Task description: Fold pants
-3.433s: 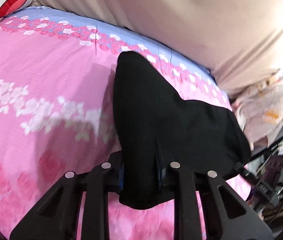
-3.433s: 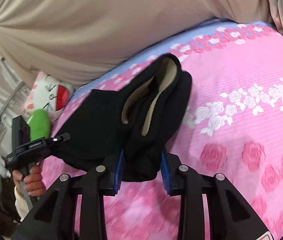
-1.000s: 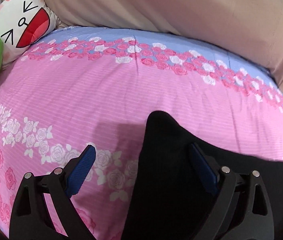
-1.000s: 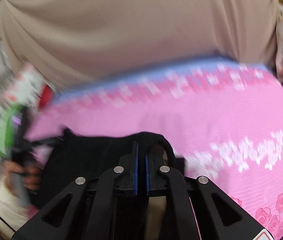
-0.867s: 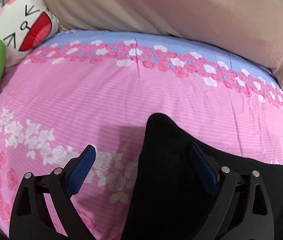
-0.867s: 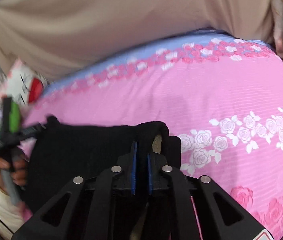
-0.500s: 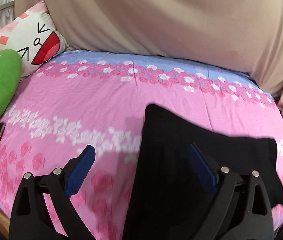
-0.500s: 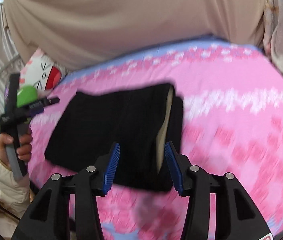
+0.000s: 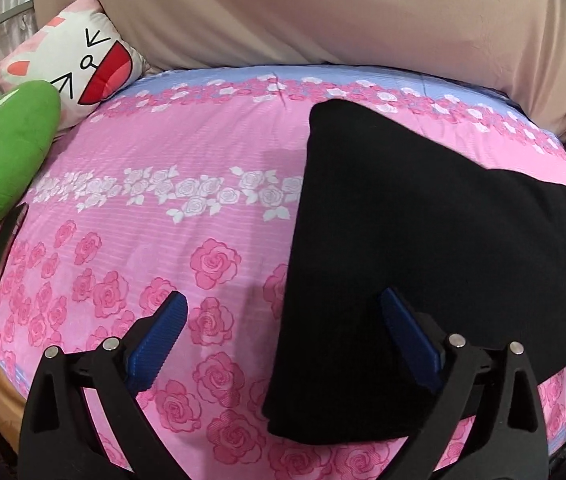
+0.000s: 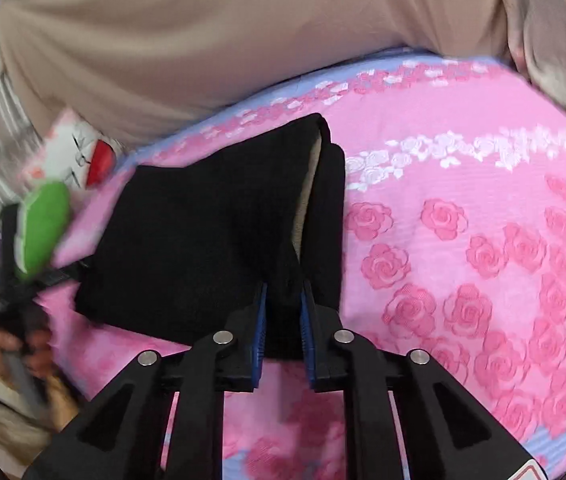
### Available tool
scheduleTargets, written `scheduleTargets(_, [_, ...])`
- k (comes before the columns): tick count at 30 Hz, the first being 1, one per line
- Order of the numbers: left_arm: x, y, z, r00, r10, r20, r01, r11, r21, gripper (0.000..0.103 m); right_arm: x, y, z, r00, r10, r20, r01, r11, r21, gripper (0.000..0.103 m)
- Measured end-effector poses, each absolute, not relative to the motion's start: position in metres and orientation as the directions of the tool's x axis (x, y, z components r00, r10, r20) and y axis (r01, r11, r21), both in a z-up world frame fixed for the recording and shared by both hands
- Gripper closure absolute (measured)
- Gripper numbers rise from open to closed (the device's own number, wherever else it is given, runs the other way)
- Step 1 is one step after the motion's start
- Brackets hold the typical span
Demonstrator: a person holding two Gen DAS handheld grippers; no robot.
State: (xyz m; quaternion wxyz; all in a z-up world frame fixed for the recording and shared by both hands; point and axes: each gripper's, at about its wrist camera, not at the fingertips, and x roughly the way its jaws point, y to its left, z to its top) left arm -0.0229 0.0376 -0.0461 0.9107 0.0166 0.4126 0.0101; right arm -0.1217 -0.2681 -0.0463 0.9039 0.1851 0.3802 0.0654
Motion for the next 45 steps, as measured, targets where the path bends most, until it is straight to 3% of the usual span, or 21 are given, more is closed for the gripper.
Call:
scheduleTargets(5, [-0.04, 0.031, -0.013, 0.703, -0.024, -0.711, 0.039, 0.999, 0.005, 0.009, -0.143, -0.278, -0.011, 0.757, 0.163, -0.633, 0.049, 0.951, 0.304, 0.079])
scheduleTargets(9, [-0.061, -0.002, 0.003, 0.756, -0.027, -0.654, 0.11, 0.99, 0.086, 0.008, -0.149, -0.271, -0.012, 0.756, 0.189, -0.627, 0.024, 0.949, 0.315, 0.079])
scheduleTargets(13, [-0.07, -0.028, -0.005, 0.752, -0.025, -0.658, 0.162, 0.975, 0.149, 0.008, -0.151, -0.257, -0.02, 0.736, 0.206, -0.645, -0.003, 0.954, 0.301, 0.079])
scheduleTargets(17, [-0.068, -0.028, -0.019, 0.708, -0.044, -0.705, 0.181, 0.976, 0.122, 0.008, -0.145, -0.251, -0.03, 0.715, 0.192, -0.672, 0.009, 0.959, 0.283, 0.076])
scheduleTargets(20, [-0.066, -0.023, -0.03, 0.669, -0.054, -0.741, 0.181, 0.979, 0.092, 0.008, -0.138, -0.249, -0.032, 0.705, 0.213, -0.676, 0.008, 0.951, 0.308, 0.065])
scheduleTargets(22, [-0.063, -0.019, -0.036, 0.65, -0.067, -0.757, 0.182, 0.981, 0.07, 0.008, -0.131, -0.243, -0.031, 0.708, 0.232, -0.667, -0.005, 0.946, 0.324, 0.049])
scheduleTargets(24, [-0.059, -0.015, -0.044, 0.627, -0.079, -0.775, 0.183, 0.982, 0.048, 0.008, -0.124, -0.24, -0.034, 0.709, 0.228, -0.668, -0.007, 0.949, 0.316, 0.054])
scheduleTargets(25, [-0.057, -0.013, -0.048, 0.617, -0.08, -0.783, 0.18, 0.983, 0.041, 0.008, -0.119, -0.238, -0.037, 0.702, 0.211, -0.68, -0.001, 0.955, 0.296, 0.076])
scheduleTargets(26, [-0.057, -0.012, -0.05, 0.612, -0.079, -0.787, 0.178, 0.983, 0.04, 0.008, -0.117, -0.237, -0.039, 0.699, 0.186, -0.691, 0.013, 0.962, 0.272, 0.084])
scheduleTargets(29, [-0.058, -0.007, -0.048, 0.617, -0.086, -0.782, 0.181, 0.983, 0.035, 0.008, -0.121, -0.246, -0.037, 0.699, 0.189, -0.689, 0.027, 0.957, 0.289, 0.086])
scheduleTargets(32, [-0.056, -0.004, -0.049, 0.609, -0.09, -0.788, 0.172, 0.985, 0.02, 0.007, -0.121, -0.251, -0.042, 0.689, 0.198, -0.697, 0.034, 0.952, 0.303, 0.079])
scheduleTargets(33, [-0.056, -0.003, -0.049, 0.606, -0.092, -0.79, 0.17, 0.985, 0.015, 0.007, -0.122, -0.252, -0.041, 0.689, 0.199, -0.696, 0.041, 0.949, 0.312, 0.069])
scheduleTargets(34, [-0.056, -0.001, -0.047, 0.606, -0.095, -0.79, 0.167, 0.986, 0.01, 0.007, -0.125, -0.252, -0.037, 0.691, 0.196, -0.696, 0.054, 0.946, 0.32, 0.049])
scheduleTargets(36, [-0.057, 0.004, -0.044, 0.61, -0.099, -0.786, 0.158, 0.988, -0.002, 0.007, -0.129, -0.253, -0.033, 0.702, 0.157, -0.695, 0.079, 0.952, 0.295, 0.033])
scheduleTargets(39, [-0.052, 0.015, -0.045, 0.595, -0.119, -0.795, 0.141, 0.989, -0.043, 0.007, -0.128, -0.25, -0.038, 0.67, 0.12, -0.733, 0.112, 0.959, 0.259, 0.033])
scheduleTargets(45, [-0.037, 0.036, -0.06, 0.503, -0.226, -0.834, 0.104, 0.974, -0.201, 0.007, -0.124, -0.261, -0.062, 0.63, 0.268, -0.729, 0.124, 0.892, 0.435, 0.032])
